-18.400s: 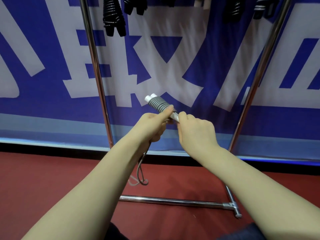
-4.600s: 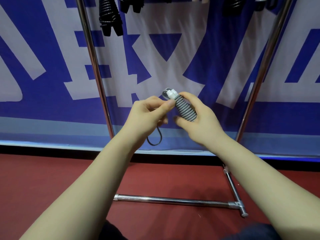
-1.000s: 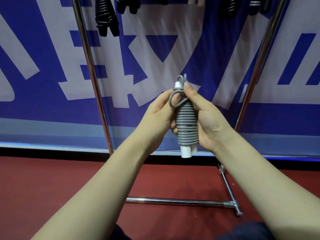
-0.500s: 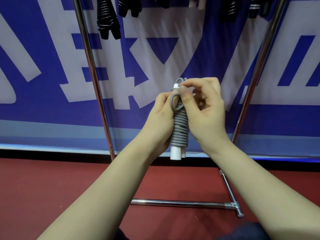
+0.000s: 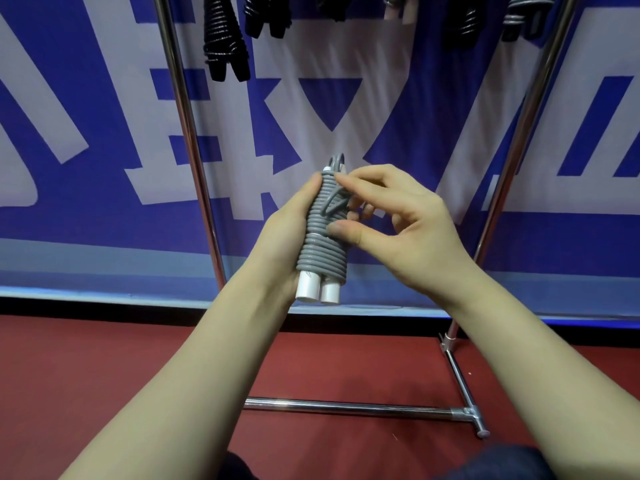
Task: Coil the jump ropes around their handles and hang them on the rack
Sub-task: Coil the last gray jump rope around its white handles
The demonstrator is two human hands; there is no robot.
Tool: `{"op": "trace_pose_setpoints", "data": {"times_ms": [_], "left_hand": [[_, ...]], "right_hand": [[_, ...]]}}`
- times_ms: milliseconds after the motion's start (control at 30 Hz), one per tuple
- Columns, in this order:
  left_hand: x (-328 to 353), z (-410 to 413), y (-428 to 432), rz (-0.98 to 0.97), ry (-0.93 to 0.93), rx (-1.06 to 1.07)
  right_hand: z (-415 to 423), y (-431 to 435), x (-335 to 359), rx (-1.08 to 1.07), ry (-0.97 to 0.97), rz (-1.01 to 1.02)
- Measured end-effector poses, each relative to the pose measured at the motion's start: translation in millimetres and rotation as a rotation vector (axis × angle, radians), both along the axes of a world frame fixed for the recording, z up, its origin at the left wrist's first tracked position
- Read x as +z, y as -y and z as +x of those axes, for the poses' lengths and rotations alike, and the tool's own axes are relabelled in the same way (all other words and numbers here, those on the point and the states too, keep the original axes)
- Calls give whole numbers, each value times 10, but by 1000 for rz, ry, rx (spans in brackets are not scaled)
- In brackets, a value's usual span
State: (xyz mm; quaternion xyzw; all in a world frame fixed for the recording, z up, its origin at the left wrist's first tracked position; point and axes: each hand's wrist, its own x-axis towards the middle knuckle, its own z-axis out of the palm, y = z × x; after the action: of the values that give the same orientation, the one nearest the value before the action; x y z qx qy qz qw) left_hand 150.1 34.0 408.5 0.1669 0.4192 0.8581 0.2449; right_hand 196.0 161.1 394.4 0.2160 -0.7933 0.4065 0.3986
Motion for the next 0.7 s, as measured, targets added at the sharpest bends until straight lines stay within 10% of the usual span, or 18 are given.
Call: {"op": "trace_pose_setpoints", "data": {"times_ms": [333, 533, 700], "left_hand": [[8, 87, -51, -21, -147, -27], [-32, 78, -105, 38, -198, 0], [-68, 41, -93, 44, -215, 69]], "right_hand": [[-54, 69, -22, -137, -186, 77], [2, 151, 158, 101, -22, -608], [-15, 143, 232, 162, -22, -771]]}}
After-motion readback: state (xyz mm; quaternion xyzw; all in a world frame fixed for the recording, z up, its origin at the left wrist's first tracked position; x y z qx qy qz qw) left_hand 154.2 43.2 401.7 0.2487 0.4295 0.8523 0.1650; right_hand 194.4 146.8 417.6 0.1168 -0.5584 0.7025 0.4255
